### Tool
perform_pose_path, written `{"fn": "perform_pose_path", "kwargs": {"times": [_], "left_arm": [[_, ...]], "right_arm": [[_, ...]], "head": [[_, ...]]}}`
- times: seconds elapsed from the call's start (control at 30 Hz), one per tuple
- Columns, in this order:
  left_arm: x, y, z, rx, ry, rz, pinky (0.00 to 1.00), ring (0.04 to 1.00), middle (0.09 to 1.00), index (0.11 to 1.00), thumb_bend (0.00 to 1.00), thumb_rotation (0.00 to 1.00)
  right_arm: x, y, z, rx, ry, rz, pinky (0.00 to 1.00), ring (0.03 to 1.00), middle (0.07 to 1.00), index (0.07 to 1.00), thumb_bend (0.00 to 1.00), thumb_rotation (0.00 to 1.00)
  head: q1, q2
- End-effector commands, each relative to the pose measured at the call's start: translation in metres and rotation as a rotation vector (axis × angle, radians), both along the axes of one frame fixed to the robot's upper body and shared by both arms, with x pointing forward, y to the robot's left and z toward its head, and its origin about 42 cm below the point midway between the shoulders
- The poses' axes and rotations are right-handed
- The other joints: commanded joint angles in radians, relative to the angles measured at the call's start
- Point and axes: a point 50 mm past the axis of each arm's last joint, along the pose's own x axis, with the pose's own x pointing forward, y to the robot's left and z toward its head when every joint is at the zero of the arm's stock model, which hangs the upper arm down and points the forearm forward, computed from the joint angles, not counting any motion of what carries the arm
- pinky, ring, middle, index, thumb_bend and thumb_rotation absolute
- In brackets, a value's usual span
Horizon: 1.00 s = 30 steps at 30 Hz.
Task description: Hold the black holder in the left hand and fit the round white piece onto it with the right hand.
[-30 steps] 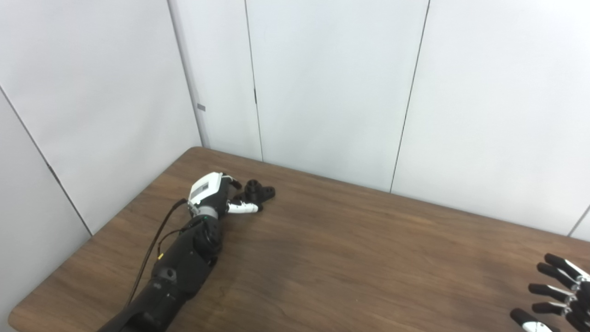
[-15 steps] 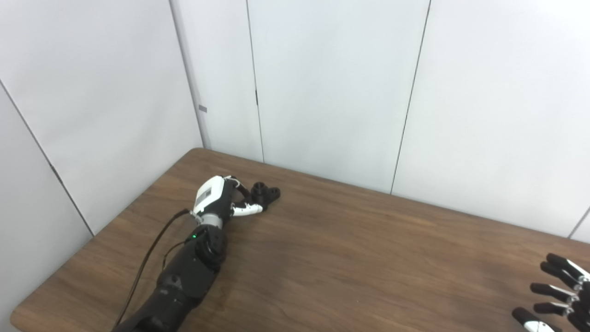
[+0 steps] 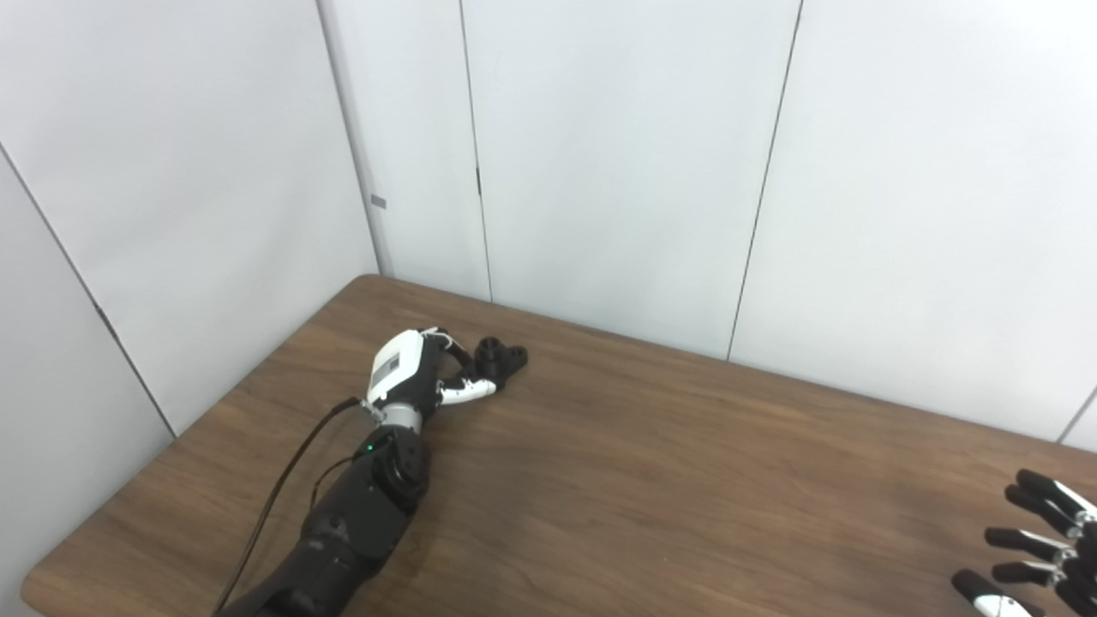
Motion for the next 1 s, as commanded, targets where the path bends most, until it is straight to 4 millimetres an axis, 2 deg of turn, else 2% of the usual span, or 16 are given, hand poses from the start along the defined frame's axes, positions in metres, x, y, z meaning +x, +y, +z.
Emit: {"fn": "perform_pose_path", "kwargs": {"times": [0.0, 0.13, 0.2, 0.4, 0.63, 0.8, 0.97], "left_arm": [[-0.012, -0.029, -0.031, -0.024, 0.110, -0.120, 1.00, 0.975, 0.891, 0.486, 0.52, 0.06], [-0.016, -0.041, -0.028, -0.030, 0.101, -0.204, 1.00, 0.990, 0.910, 0.486, 0.52, 0.06], [-0.019, -0.049, -0.026, -0.021, 0.095, -0.262, 1.00, 0.998, 0.925, 0.486, 0.52, 0.06], [-0.027, -0.079, -0.017, -0.062, 0.095, -0.424, 1.00, 1.000, 0.935, 0.485, 0.52, 0.06], [-0.040, -0.117, -0.011, -0.098, 0.104, -0.608, 1.00, 1.000, 0.936, 0.485, 0.52, 0.06], [-0.048, -0.148, -0.011, -0.120, 0.108, -0.722, 1.00, 1.000, 0.932, 0.484, 0.52, 0.06], [-0.059, -0.177, -0.014, -0.140, 0.122, -0.823, 0.99, 1.000, 0.923, 0.484, 0.52, 0.05]], "right_arm": [[0.005, 0.005, 0.017, 0.003, -0.087, 0.010, 0.53, 0.655, 0.816, 0.823, 0.47, 0.00], [0.011, 0.008, 0.015, 0.014, -0.089, 0.014, 0.52, 0.644, 0.809, 0.820, 0.48, 0.00], [0.015, 0.008, 0.013, 0.038, -0.097, 0.029, 0.56, 0.655, 0.814, 0.829, 0.48, 0.00], [0.022, 0.006, 0.014, 0.053, -0.130, 0.027, 0.58, 0.660, 0.801, 0.827, 0.50, 0.00], [0.025, -0.010, 0.020, 0.005, -0.163, -0.016, 0.59, 0.655, 0.788, 0.804, 0.54, 0.00], [0.031, -0.019, 0.023, -0.031, -0.192, -0.018, 0.57, 0.647, 0.785, 0.795, 0.57, 0.12], [0.041, -0.026, 0.027, -0.056, -0.221, -0.020, 0.57, 0.646, 0.761, 0.785, 0.59, 0.17]], "head": [[-0.009, -0.001], [-0.036, -0.003], [-0.046, -0.002], [-0.114, 0.009], [-0.212, 0.037], [-0.253, 0.044], [-0.286, 0.056]]}}
